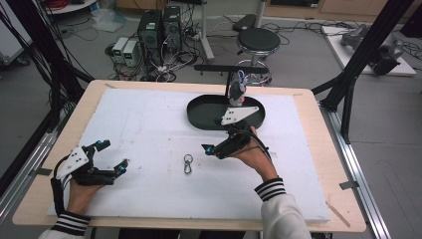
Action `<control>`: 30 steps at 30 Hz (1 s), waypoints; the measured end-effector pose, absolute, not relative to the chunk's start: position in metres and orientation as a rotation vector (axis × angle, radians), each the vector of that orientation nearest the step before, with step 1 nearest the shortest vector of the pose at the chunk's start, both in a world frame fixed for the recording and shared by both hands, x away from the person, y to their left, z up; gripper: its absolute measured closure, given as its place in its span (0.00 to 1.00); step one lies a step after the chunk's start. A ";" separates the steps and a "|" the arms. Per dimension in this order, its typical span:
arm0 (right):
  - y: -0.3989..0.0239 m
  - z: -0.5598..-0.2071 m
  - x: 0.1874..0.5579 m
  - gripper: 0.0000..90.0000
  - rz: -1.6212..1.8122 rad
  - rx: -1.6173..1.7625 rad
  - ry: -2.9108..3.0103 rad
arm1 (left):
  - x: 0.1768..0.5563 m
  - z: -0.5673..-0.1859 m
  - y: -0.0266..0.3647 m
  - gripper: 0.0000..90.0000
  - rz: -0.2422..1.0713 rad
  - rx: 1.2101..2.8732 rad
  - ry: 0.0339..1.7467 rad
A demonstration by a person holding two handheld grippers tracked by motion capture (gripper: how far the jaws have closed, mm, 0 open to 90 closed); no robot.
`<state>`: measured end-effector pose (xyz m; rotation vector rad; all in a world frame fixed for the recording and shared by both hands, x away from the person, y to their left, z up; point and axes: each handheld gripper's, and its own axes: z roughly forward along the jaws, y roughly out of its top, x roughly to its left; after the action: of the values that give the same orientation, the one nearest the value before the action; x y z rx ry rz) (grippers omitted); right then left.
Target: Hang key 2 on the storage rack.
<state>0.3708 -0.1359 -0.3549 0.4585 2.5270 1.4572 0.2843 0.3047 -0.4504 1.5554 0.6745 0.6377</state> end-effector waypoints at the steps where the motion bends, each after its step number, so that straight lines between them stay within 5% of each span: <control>1: -0.133 -0.354 0.372 0.01 1.444 0.447 2.547 | 0.284 -0.450 0.305 0.02 0.638 1.555 0.675; 30: -0.085 -0.383 0.400 0.01 1.237 0.207 2.819 | 0.284 -0.451 0.306 0.02 0.634 1.545 0.669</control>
<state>0.3995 -0.0853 -0.3830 0.2070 2.8194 1.2372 0.2841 0.3057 -0.4507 1.5453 0.6691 0.6343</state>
